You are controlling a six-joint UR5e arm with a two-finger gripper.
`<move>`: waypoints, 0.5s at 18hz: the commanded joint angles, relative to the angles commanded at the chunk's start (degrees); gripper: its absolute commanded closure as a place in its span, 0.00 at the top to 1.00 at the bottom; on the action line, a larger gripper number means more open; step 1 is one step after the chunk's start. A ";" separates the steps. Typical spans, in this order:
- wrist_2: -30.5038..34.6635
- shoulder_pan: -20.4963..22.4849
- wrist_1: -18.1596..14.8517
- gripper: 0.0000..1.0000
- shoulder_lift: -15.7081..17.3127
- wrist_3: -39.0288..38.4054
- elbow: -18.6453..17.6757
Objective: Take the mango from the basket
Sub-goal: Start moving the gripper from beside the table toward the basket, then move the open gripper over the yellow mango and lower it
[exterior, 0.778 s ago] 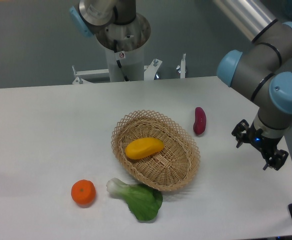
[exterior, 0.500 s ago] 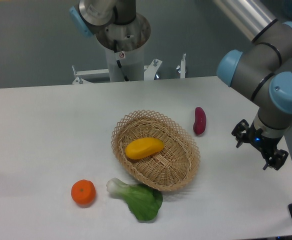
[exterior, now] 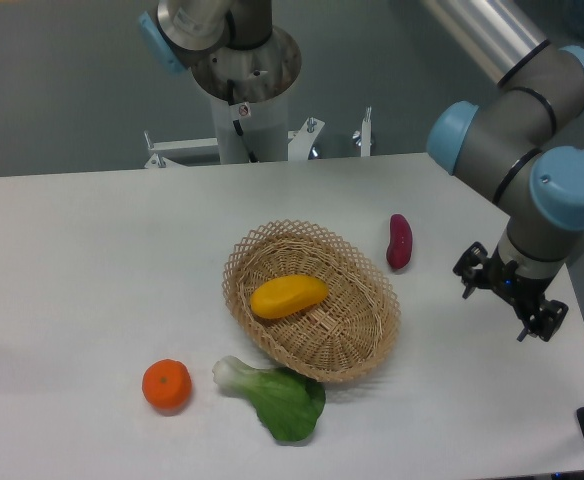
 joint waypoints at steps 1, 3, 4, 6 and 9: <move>-0.09 -0.53 0.00 1.00 0.09 -0.27 -0.09; -0.09 -1.32 0.26 1.00 0.35 -0.36 -0.79; -0.18 -1.58 0.87 1.00 0.70 -0.36 -1.75; -0.53 -2.20 2.37 1.00 2.28 -0.36 -4.47; -1.50 -3.42 3.07 1.00 6.14 0.17 -10.87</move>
